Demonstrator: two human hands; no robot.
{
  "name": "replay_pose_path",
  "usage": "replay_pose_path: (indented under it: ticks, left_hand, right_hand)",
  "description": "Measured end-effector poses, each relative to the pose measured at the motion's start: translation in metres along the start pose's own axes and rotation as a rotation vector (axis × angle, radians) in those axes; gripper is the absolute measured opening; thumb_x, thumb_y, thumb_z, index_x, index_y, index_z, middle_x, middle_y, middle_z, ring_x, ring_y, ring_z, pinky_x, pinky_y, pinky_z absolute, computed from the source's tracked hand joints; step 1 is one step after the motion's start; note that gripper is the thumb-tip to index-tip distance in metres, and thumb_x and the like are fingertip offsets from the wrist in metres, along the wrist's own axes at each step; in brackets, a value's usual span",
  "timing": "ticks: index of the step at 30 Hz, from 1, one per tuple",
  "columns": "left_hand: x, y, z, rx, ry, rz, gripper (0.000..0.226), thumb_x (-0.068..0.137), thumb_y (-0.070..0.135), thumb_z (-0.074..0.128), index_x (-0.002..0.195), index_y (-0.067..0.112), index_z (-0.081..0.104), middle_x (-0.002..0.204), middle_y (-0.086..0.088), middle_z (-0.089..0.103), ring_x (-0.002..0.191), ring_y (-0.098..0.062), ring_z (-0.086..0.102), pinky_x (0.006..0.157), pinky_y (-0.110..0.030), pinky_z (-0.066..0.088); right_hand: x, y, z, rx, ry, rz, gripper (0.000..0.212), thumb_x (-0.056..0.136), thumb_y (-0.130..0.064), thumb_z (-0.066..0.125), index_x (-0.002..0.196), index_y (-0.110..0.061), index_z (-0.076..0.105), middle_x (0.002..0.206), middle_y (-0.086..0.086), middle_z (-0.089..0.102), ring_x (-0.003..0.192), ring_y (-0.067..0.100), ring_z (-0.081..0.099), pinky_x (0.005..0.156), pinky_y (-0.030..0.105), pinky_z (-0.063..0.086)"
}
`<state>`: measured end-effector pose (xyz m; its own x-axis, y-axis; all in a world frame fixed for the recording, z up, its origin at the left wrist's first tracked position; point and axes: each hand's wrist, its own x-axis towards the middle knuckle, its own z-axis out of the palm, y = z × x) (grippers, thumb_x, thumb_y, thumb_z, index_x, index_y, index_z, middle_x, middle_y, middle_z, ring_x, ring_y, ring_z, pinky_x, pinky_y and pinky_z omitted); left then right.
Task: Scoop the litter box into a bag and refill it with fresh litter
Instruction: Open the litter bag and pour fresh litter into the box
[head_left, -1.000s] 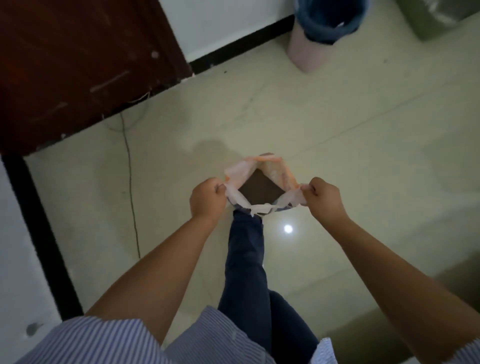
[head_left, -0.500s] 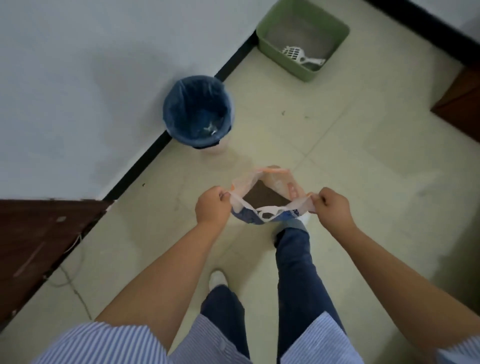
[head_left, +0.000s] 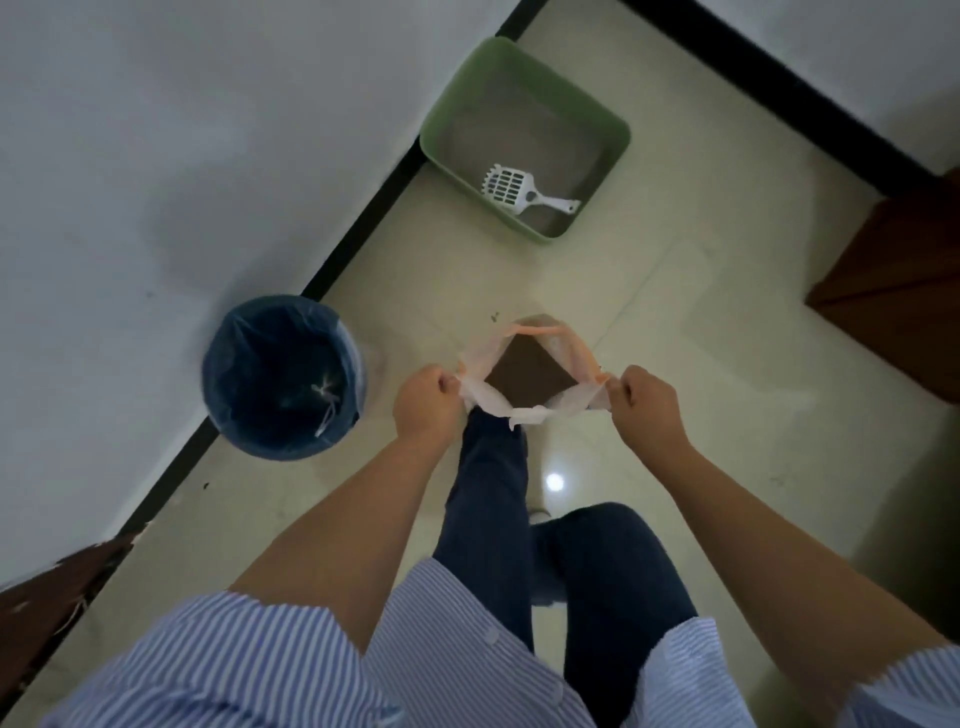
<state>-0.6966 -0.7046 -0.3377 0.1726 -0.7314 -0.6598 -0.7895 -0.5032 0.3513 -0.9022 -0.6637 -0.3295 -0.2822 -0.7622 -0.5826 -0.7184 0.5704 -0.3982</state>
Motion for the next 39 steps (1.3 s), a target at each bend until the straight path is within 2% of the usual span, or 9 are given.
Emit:
replay_pose_path:
  ticks: [6,15,22,25,28,30,33,36,39]
  left_hand:
    - [0.066,0.098,0.024,-0.049,-0.063,-0.007,0.026,0.096,0.007,0.04,0.106,-0.005,0.061,0.107,-0.021,0.063,0.101,-0.033,0.057,0.073,-0.033,0.038]
    - [0.148,0.196,0.096,-0.058,-0.103,-0.11,0.025,0.096,0.008,0.04,0.104,-0.006,0.059,0.098,-0.018,0.061,0.086,-0.024,0.052,0.071,-0.027,0.035]
    - [0.198,0.191,0.163,-0.082,-0.082,-0.451,0.032,0.095,0.004,0.036,0.117,-0.004,0.058,0.123,-0.021,0.058,0.113,-0.033,0.053,0.09,-0.032,0.039]
    - [0.219,0.195,0.168,0.163,-0.186,-0.295,0.025,0.093,0.004,0.039,0.113,0.004,0.054,0.121,-0.02,0.057,0.102,-0.031,0.052,0.081,-0.034,0.039]
    - [0.238,0.201,0.169,0.535,-0.234,0.134,0.068,0.085,0.005,0.056,0.145,0.011,0.026,0.145,-0.019,0.034,0.134,-0.034,0.034,0.107,-0.04,0.031]
    - [0.247,0.216,0.176,0.585,-0.196,0.472,0.086,0.078,0.005,0.066,0.148,0.005,0.017,0.152,-0.023,0.021,0.141,-0.039,0.02,0.113,-0.046,0.022]
    - [0.252,0.253,0.189,0.529,-0.464,0.578,0.087,0.088,0.014,0.055,0.149,0.006,-0.008,0.157,-0.013,-0.002,0.146,-0.028,-0.001,0.117,-0.036,0.003]
    - [0.255,0.284,0.205,0.401,-0.589,0.698,0.077,0.087,0.001,0.051,0.15,0.011,0.007,0.138,-0.015,0.042,0.127,-0.031,0.04,0.103,-0.035,0.034]
    - [0.255,0.302,0.208,0.495,-0.79,0.666,0.052,0.094,0.009,0.038,0.145,0.017,0.03,0.136,-0.009,0.048,0.125,-0.029,0.045,0.104,-0.038,0.037]
  right_hand:
    - [0.098,0.02,-0.045,0.019,-0.032,0.178,0.045,0.097,-0.009,0.039,0.054,-0.015,0.025,0.055,-0.001,0.032,0.06,0.02,0.036,0.048,0.024,0.027]
    - [0.236,0.054,-0.123,-0.167,-0.173,0.001,0.042,0.097,-0.007,0.036,0.056,-0.015,0.032,0.064,0.007,0.048,0.074,0.028,0.048,0.057,0.025,0.018]
    - [0.3,0.076,-0.097,-0.368,-0.36,-0.121,0.025,0.098,-0.008,0.034,0.114,0.0,0.052,0.113,0.018,0.059,0.102,0.03,0.058,0.081,0.03,0.042]
    - [0.325,0.084,-0.096,-0.378,-0.355,-0.15,0.026,0.099,-0.01,0.035,0.115,0.003,0.051,0.115,0.019,0.058,0.104,0.028,0.057,0.078,0.025,0.037]
    - [0.337,0.089,-0.097,-0.358,-0.402,-0.194,0.031,0.1,-0.015,0.032,0.117,0.004,0.05,0.116,0.02,0.057,0.106,0.028,0.056,0.066,0.013,0.023]
    - [0.342,0.089,-0.098,-0.314,-0.448,-0.187,0.031,0.1,-0.016,0.032,0.115,0.003,0.052,0.115,0.019,0.058,0.106,0.027,0.056,0.068,0.013,0.025]
    - [0.343,0.096,-0.103,-0.228,-0.431,-0.224,0.041,0.09,-0.032,0.029,0.085,-0.005,0.059,0.088,0.018,0.062,0.084,0.029,0.055,0.061,0.014,0.029]
    - [0.354,0.116,-0.12,-0.148,-0.242,-0.174,0.02,0.077,-0.023,0.031,0.067,-0.01,0.042,0.072,0.026,0.06,0.067,0.02,0.042,0.05,0.019,0.02]
    - [0.366,0.135,-0.135,-0.179,-0.209,-0.185,0.033,0.082,-0.021,0.039,0.062,0.0,0.052,0.062,0.029,0.058,0.055,0.029,0.052,0.053,0.02,0.015]
